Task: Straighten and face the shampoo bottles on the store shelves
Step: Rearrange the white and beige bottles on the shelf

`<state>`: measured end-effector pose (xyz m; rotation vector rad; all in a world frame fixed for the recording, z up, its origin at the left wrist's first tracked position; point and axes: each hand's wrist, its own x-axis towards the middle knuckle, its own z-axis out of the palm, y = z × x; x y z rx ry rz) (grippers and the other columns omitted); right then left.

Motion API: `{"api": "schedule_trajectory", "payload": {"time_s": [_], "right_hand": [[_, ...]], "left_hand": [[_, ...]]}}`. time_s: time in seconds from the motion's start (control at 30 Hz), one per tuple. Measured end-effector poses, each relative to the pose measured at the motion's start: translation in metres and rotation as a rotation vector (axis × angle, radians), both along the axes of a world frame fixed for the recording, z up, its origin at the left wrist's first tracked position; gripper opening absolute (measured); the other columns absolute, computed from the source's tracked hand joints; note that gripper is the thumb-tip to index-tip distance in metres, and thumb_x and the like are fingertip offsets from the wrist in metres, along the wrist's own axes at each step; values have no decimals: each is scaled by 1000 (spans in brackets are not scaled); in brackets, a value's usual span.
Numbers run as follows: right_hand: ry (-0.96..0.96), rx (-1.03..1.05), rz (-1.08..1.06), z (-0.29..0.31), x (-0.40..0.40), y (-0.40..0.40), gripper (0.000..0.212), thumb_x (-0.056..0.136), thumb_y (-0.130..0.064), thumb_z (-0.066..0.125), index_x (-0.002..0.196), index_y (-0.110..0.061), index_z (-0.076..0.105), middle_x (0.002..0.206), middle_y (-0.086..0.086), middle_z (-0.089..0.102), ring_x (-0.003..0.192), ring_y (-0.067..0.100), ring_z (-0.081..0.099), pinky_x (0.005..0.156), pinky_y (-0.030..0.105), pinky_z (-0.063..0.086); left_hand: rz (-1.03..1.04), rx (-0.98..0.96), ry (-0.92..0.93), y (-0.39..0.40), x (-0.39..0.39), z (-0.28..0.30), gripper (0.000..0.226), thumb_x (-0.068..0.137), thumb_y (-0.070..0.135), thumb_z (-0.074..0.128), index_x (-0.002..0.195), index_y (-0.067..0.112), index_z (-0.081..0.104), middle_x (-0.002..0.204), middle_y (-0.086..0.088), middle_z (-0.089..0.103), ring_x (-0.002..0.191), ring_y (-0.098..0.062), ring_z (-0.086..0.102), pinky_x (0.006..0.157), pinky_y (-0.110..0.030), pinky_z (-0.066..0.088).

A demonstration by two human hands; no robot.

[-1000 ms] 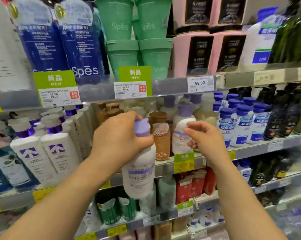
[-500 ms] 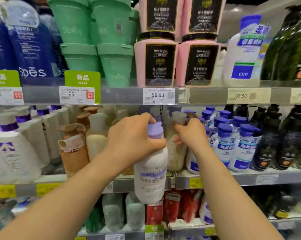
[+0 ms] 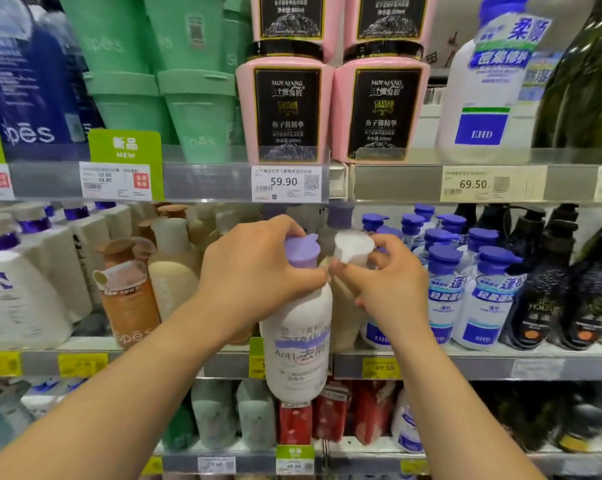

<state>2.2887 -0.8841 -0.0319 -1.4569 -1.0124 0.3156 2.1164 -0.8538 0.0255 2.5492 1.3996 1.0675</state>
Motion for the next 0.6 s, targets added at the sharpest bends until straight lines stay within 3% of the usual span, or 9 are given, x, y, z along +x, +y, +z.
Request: {"api": "schedule_trajectory", "payload": {"time_s": [0.17, 0.3, 0.4, 0.6], "right_hand": [[138, 87, -1, 15, 7, -33, 34, 71, -24, 89, 93, -34, 64, 90, -9, 77, 76, 11, 72, 41, 24, 48], [156, 46, 0, 25, 17, -59, 34, 70, -19, 88, 97, -26, 69, 85, -4, 78, 53, 4, 63, 38, 21, 42], [136, -19, 31, 27, 26, -73, 32, 71, -16, 87, 98, -20, 69, 79, -1, 77, 39, 1, 52, 36, 21, 40], [157, -13, 104, 33, 40, -87, 29, 71, -7, 85, 95, -12, 69, 71, 3, 76, 33, 10, 42, 33, 22, 35]], "left_hand": [[-35, -23, -103, 2, 0, 1, 41, 58, 63, 72, 91, 41, 62, 84, 19, 64, 79, -5, 59, 65, -31, 51], [-74, 1, -151, -2, 5, 7, 40, 58, 60, 74, 88, 36, 64, 82, 18, 64, 76, -3, 59, 65, -34, 54], [-77, 93, -109, -9, 14, 8, 40, 61, 58, 74, 92, 36, 63, 86, 16, 66, 79, -10, 60, 66, -35, 53], [-81, 257, -98, -5, 44, -8, 44, 66, 55, 73, 102, 30, 64, 94, 10, 67, 84, -17, 62, 65, -32, 49]]}}
